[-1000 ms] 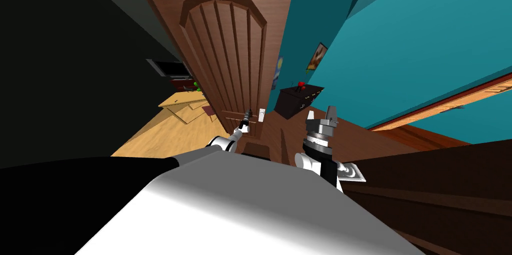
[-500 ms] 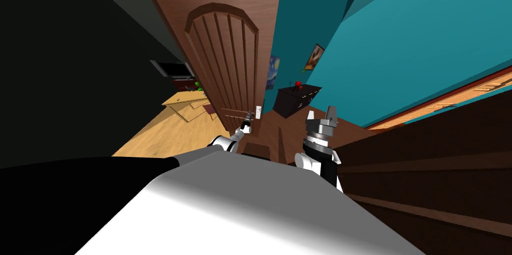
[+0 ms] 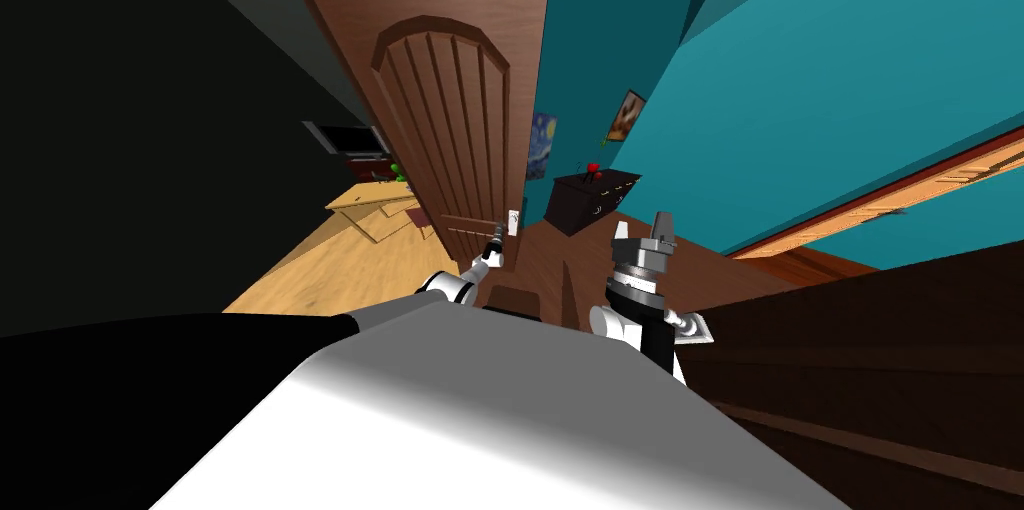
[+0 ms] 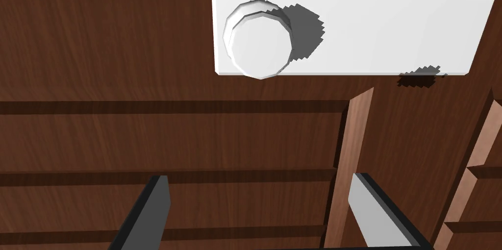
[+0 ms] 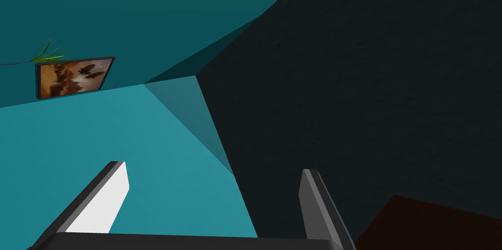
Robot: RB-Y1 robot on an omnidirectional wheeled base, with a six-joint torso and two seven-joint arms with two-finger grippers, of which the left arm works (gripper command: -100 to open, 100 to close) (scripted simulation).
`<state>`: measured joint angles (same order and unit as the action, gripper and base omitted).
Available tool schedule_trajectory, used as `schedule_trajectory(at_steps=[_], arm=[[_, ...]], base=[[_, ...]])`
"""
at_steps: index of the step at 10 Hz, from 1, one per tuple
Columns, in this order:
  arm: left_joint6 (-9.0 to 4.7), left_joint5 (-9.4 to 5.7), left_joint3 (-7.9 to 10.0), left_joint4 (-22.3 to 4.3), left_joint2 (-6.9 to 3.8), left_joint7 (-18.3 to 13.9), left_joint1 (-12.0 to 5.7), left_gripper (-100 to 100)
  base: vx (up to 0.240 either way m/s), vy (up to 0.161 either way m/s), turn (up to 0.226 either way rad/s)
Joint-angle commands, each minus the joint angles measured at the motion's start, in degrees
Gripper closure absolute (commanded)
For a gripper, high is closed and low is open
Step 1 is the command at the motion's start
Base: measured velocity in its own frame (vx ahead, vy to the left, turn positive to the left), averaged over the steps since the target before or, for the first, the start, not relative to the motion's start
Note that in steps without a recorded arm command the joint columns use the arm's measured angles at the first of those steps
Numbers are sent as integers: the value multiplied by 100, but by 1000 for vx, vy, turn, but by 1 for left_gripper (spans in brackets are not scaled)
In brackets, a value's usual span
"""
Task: Push the door open
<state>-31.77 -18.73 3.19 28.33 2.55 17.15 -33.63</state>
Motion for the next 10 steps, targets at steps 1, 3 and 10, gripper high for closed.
schedule_trajectory(at_steps=[1, 3, 10], arm=[[-4, -2, -8, -9, 11, -4, -5, -100], [-3, -4, -18, -8, 25, -8, -4, -100], [-23, -19, 12, -26, -377, -3, -7, -100]], base=[[-71, -62, -16], [-50, -78, 29], [110, -18, -23]])
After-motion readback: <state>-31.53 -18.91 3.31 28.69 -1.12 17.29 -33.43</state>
